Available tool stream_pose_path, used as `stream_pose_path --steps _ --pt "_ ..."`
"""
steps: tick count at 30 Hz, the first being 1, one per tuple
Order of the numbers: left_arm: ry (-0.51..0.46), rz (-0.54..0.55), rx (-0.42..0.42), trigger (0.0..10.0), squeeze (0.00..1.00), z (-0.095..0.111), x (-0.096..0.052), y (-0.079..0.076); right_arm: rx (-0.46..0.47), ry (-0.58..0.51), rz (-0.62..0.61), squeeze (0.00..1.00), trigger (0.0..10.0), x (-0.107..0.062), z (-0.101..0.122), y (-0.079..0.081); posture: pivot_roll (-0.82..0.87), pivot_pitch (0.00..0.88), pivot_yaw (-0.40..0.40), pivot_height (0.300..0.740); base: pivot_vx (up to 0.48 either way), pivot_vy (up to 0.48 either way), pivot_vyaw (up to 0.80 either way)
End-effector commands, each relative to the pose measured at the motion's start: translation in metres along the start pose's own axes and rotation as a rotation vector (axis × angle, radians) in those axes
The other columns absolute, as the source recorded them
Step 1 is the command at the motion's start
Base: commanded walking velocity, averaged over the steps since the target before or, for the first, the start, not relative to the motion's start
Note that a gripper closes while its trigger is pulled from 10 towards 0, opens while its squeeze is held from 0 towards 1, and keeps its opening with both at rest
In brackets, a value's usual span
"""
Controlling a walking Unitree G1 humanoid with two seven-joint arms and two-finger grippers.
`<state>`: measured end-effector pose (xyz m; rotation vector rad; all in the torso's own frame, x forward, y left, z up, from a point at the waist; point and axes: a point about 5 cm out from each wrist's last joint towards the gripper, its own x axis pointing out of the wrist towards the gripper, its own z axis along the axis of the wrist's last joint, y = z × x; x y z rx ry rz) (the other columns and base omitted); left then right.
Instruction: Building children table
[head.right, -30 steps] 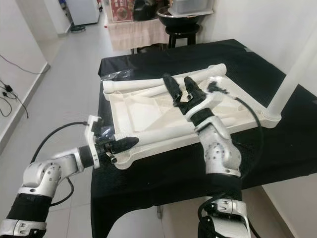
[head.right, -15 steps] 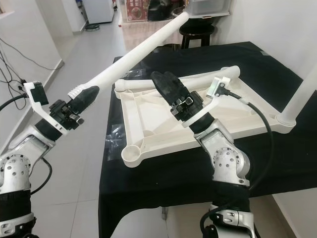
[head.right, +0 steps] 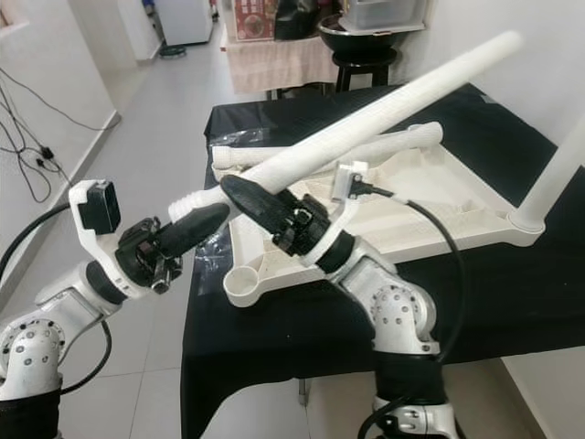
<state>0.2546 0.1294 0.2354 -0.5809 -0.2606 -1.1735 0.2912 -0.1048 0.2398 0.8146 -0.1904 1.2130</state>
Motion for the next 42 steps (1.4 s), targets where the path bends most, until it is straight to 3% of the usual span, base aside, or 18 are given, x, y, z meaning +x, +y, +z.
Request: stream_pose_path --steps 1,11,12,13,14,18,19,30,31,33,34,42 --pt "0.034 -0.049 -0.038 0.0 0.0 -0.007 -0.002 -0.007 0.017 -0.037 0.047 0.0 10.0 0.011 0.006 0.006 -0.11 0.004 0.036 0.74 0.0 0.0 0.0" --pt "0.067 -0.094 -0.145 0.0 0.0 -0.031 -0.003 -0.015 0.061 -0.112 0.138 0.0 10.0 0.027 0.013 0.015 -0.11 0.005 0.034 0.74 0.0 0.0 0.0" --pt "0.07 -0.094 -0.151 0.0 0.0 -0.033 -0.001 -0.015 0.063 -0.098 0.164 0.0 8.4 0.028 0.011 0.018 -0.11 0.005 0.034 0.74 0.0 0.0 0.0" --pt "0.07 -0.094 -0.151 0.0 0.0 -0.033 -0.001 -0.015 0.063 -0.098 0.164 0.0 8.4 0.028 0.011 0.018 -0.11 0.005 0.034 0.74 0.0 0.0 0.0" --pt "0.07 -0.095 -0.156 0.0 0.0 -0.034 0.0 -0.015 0.056 -0.076 0.191 0.0 3.7 0.029 0.009 0.021 -0.11 0.004 0.034 0.74 0.0 0.0 0.0" --pt "0.07 -0.096 -0.159 0.0 0.0 -0.035 0.001 -0.015 0.053 -0.061 0.208 0.0 3.7 0.029 0.007 0.024 -0.11 0.004 0.034 0.74 0.0 0.0 0.0" --pt "0.066 -0.092 -0.161 0.0 0.0 -0.035 0.002 -0.014 0.05 -0.036 0.222 0.0 0.0 0.029 0.002 0.027 -0.11 0.005 0.037 0.74 0.0 0.0 0.0" --pt "0.063 -0.078 -0.159 0.0 0.0 -0.035 0.003 -0.012 0.052 0.013 0.243 0.0 0.0 0.028 -0.009 0.031 -0.11 0.003 0.039 0.74 0.0 0.0 0.0" --pt "0.068 -0.045 -0.141 2.2 0.0 -0.037 0.003 -0.009 0.051 0.012 0.239 0.0 0.0 0.028 -0.009 0.03 -0.11 0.004 0.036 0.74 0.0 0.0 0.0" --pt "0.068 -0.045 -0.141 2.2 0.0 -0.037 0.003 -0.009 0.051 0.012 0.239 0.0 0.0 0.028 -0.009 0.03 -0.11 0.004 0.036 0.74 0.0 0.0 0.0" --pt "0.069 -0.026 -0.14 10.0 1.0 -0.038 0.002 -0.007 0.045 0.01 0.228 0.0 0.0 0.028 -0.008 0.028 -0.11 0.005 0.035 0.74 0.0 0.0 0.0" --pt "0.102 -0.017 -0.184 10.0 1.0 -0.042 -0.019 -0.014 0.005 -0.063 0.105 0.0 0.0 0.029 0.006 0.011 -0.12 0.009 0.037 0.74 0.0 0.0 0.0"
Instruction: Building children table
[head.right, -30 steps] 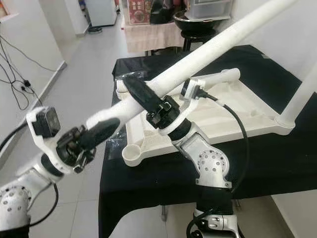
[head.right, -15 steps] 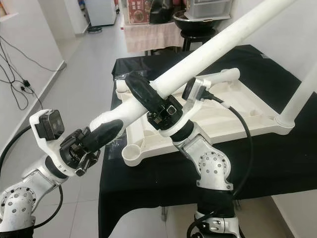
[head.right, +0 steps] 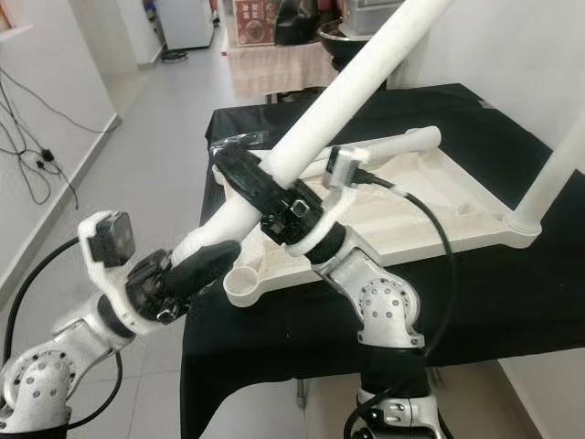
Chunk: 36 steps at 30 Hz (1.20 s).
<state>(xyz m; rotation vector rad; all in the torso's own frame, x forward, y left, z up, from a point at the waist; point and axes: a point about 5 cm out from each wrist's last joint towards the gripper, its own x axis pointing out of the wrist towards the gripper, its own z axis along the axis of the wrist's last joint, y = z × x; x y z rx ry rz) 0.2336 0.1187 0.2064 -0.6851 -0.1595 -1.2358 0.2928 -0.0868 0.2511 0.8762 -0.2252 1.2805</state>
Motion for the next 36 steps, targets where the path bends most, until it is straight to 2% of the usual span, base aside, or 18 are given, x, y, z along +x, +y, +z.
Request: stream_pose_path --steps 1,4,5,7,13,18,19,20,21,22,23,24,25,28,30,33,34,36 --pt "0.069 0.017 -0.042 10.0 1.0 -0.01 -0.005 0.001 -0.042 -0.026 0.028 0.0 0.0 0.009 0.009 0.005 -0.12 0.009 0.037 0.74 0.0 0.0 0.0" --pt "0.115 0.056 -0.051 10.0 1.0 -0.013 -0.028 -0.003 -0.06 -0.092 -0.023 0.0 0.0 0.006 0.024 -0.002 -0.12 0.008 0.041 0.74 0.0 0.0 0.0" --pt "0.127 0.113 -0.045 10.0 1.0 -0.012 -0.044 -0.003 -0.071 -0.14 -0.061 0.0 0.0 0.003 0.034 -0.006 -0.11 0.007 0.043 0.74 0.0 0.0 0.0" --pt "0.128 0.157 -0.039 10.0 1.0 -0.01 -0.056 -0.002 -0.079 -0.186 -0.103 0.0 0.0 0.001 0.043 -0.011 -0.11 0.004 0.043 0.74 0.0 0.0 0.0" --pt "0.125 0.261 -0.016 10.0 1.0 -0.006 -0.078 0.0 -0.094 -0.298 -0.239 0.0 0.0 -0.006 0.061 -0.028 -0.11 0.001 0.045 0.74 0.0 0.0 0.0" --pt "0.113 0.347 0.035 10.0 1.0 -0.001 -0.085 0.004 -0.105 -0.314 -0.309 0.0 0.0 -0.009 0.062 -0.036 -0.11 0.0 0.044 0.74 0.0 0.0 0.0" --pt "0.093 0.425 0.081 10.0 1.0 0.003 -0.086 0.011 -0.129 -0.29 -0.348 0.0 3.1 -0.009 0.058 -0.04 -0.1 0.0 0.043 0.74 0.0 0.0 0.0" --pt "0.093 0.425 0.081 10.0 1.0 0.003 -0.086 0.011 -0.129 -0.29 -0.348 0.0 3.1 -0.009 0.058 -0.04 -0.1 0.0 0.043 0.74 0.0 0.0 0.0" --pt "0.066 0.533 0.128 10.0 0.84 0.006 -0.085 0.022 -0.163 -0.248 -0.396 0.0 10.0 -0.01 0.05 -0.045 -0.1 0.003 0.042 0.74 0.0 0.0 0.0" --pt "0.066 0.533 0.128 10.0 0.84 0.006 -0.085 0.022 -0.163 -0.248 -0.396 0.0 10.0 -0.01 0.05 -0.045 -0.1 0.003 0.042 0.74 0.0 0.0 0.0" --pt "0.037 0.631 0.162 10.0 0.0 0.008 -0.082 0.031 -0.194 -0.201 -0.447 0.0 10.0 -0.01 0.041 -0.051 -0.09 0.006 0.041 0.74 0.0 0.0 0.0" --pt "0.037 0.631 0.162 10.0 0.0 0.008 -0.082 0.031 -0.194 -0.201 -0.447 0.0 10.0 -0.01 0.041 -0.051 -0.09 0.006 0.041 0.74 0.0 0.0 0.0" --pt "0.014 0.723 0.189 10.0 0.0 0.007 -0.077 0.038 -0.241 -0.142 -0.519 0.0 10.0 -0.012 0.031 -0.058 -0.09 0.01 0.04 0.74 0.0 0.0 0.0" --pt "0.005 0.824 0.23 10.0 0.0 0.004 -0.071 0.044 -0.292 -0.086 -0.61 0.0 10.0 -0.015 0.022 -0.067 -0.09 0.018 0.038 0.74 0.0 0.0 0.0" --pt "0.005 0.824 0.23 10.0 0.0 0.004 -0.071 0.044 -0.292 -0.086 -0.61 0.0 10.0 -0.015 0.022 -0.067 -0.09 0.018 0.038 0.74 0.0 0.0 0.0" --pt "0.049 0.891 0.298 10.0 0.0 0.0 -0.07 0.045 -0.327 -0.066 -0.699 0.0 10.0 -0.02 0.02 -0.075 -0.09 0.03 0.035 0.74 0.0 0.0 0.0" --pt "0.081 0.979 0.371 10.0 0.0 -0.003 -0.073 0.047 -0.356 -0.058 -0.787 0.0 10.0 -0.025 0.021 -0.083 -0.08 0.04 0.036 0.74 0.0 0.0 0.0" --pt "0.082 1.014 0.398 10.0 0.0 -0.004 -0.074 0.047 -0.364 -0.056 -0.813 0.0 10.0 -0.027 0.021 -0.085 -0.08 0.04 0.036 0.74 0.0 0.0 0.0"
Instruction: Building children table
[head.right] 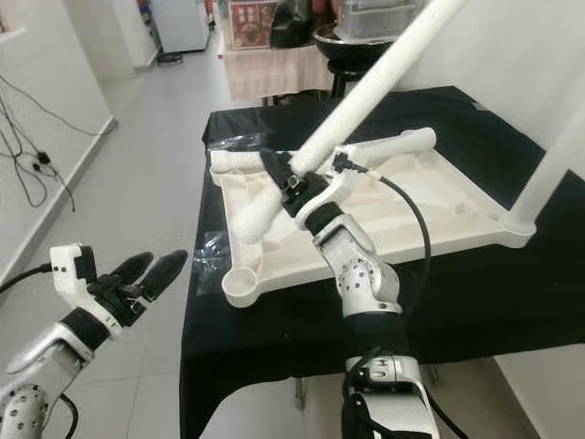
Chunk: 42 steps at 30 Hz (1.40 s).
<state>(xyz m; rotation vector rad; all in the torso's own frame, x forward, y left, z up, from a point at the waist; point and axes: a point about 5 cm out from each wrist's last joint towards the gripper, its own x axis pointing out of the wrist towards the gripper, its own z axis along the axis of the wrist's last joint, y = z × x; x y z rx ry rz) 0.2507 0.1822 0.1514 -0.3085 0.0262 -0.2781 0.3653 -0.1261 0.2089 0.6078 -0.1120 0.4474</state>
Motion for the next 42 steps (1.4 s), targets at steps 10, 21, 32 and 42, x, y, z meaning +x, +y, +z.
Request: stream_pose_path --steps 10,21,32,42 --pt "-0.026 0.216 0.269 10.0 0.0 0.006 -0.016 -0.003 -0.263 0.079 0.0 0.0 10.0 0.009 -0.009 0.004 -0.04 0.123 0.043 0.74 0.0 0.0 0.0" --pt "0.037 0.109 0.371 10.0 0.0 -0.001 -0.039 -0.029 -0.363 0.084 0.243 0.0 10.0 0.023 0.006 0.024 0.02 0.211 0.034 0.74 0.0 0.0 0.65" --pt "0.128 -0.194 0.355 10.0 0.0 -0.01 -0.058 -0.065 -0.41 0.12 0.706 0.0 10.0 0.015 0.042 0.033 0.05 0.269 0.034 0.74 0.0 0.0 0.0" --pt "0.132 -0.237 0.317 10.0 0.0 -0.01 -0.061 -0.068 -0.415 0.186 0.984 0.0 10.0 -0.003 0.07 0.027 0.04 0.283 0.062 0.74 0.0 0.0 0.0"
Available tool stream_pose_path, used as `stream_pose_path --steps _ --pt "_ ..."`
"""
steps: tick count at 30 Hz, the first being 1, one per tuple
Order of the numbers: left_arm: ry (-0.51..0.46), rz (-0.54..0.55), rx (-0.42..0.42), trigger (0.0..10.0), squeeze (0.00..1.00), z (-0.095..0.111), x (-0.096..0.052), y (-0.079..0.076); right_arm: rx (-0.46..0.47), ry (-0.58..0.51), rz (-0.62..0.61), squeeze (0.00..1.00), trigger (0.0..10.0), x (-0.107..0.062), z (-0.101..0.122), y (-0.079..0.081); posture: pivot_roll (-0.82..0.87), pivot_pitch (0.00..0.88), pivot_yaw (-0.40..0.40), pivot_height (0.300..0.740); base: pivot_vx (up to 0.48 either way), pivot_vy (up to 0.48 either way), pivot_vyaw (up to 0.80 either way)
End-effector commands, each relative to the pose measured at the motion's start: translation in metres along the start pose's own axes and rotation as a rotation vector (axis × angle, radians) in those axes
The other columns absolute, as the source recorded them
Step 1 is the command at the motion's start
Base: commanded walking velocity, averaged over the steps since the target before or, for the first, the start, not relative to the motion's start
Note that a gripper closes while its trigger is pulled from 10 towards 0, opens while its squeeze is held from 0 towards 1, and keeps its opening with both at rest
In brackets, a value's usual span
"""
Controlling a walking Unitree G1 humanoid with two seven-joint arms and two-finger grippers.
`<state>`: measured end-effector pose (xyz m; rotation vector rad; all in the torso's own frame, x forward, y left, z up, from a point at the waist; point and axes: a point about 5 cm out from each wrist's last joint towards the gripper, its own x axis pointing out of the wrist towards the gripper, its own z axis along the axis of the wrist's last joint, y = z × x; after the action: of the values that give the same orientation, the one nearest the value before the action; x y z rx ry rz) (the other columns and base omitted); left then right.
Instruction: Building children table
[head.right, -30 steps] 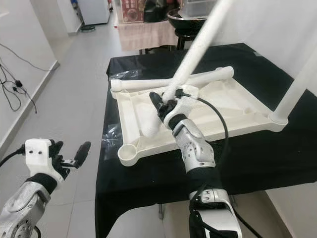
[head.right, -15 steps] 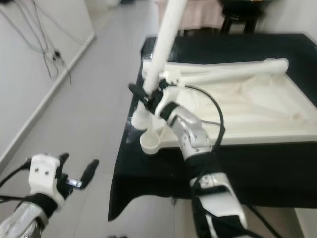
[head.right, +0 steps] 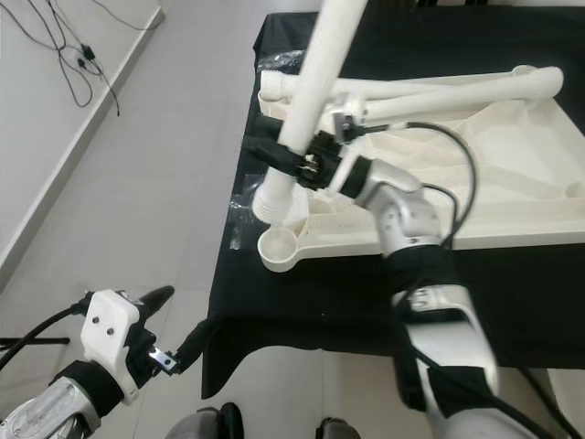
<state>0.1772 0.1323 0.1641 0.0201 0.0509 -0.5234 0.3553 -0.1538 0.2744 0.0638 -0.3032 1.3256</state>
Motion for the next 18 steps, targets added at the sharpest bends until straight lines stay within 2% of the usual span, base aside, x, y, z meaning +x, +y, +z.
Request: stream_pose_path --steps 1,4,8,11,18 --pt "0.022 -0.013 -0.009 10.0 0.0 -0.002 -0.005 -0.001 -0.005 0.011 0.115 0.0 10.0 0.004 0.005 0.005 0.04 0.283 0.063 0.74 0.0 0.0 0.0" --pt "0.022 -0.034 -0.012 10.0 0.0 -0.002 -0.005 -0.001 -0.007 0.058 0.215 0.0 10.0 0.004 0.004 0.013 0.04 0.282 0.067 0.74 0.0 0.0 0.0" --pt "0.025 -0.061 -0.016 10.0 0.0 -0.002 -0.005 -0.002 -0.02 0.093 0.268 0.0 10.0 0.009 0.0 0.019 0.03 0.279 0.069 0.74 0.0 0.0 0.0" --pt "0.034 -0.127 -0.03 10.0 0.0 -0.003 -0.004 -0.006 -0.059 0.13 0.242 0.0 10.0 0.018 -0.014 0.019 0.03 0.275 0.068 0.74 0.0 0.0 0.0" --pt "0.038 -0.178 -0.046 10.0 0.0 -0.003 -0.003 -0.009 -0.061 0.115 0.238 0.0 10.0 0.029 -0.021 0.022 0.03 0.269 0.064 0.74 0.0 0.0 0.0"
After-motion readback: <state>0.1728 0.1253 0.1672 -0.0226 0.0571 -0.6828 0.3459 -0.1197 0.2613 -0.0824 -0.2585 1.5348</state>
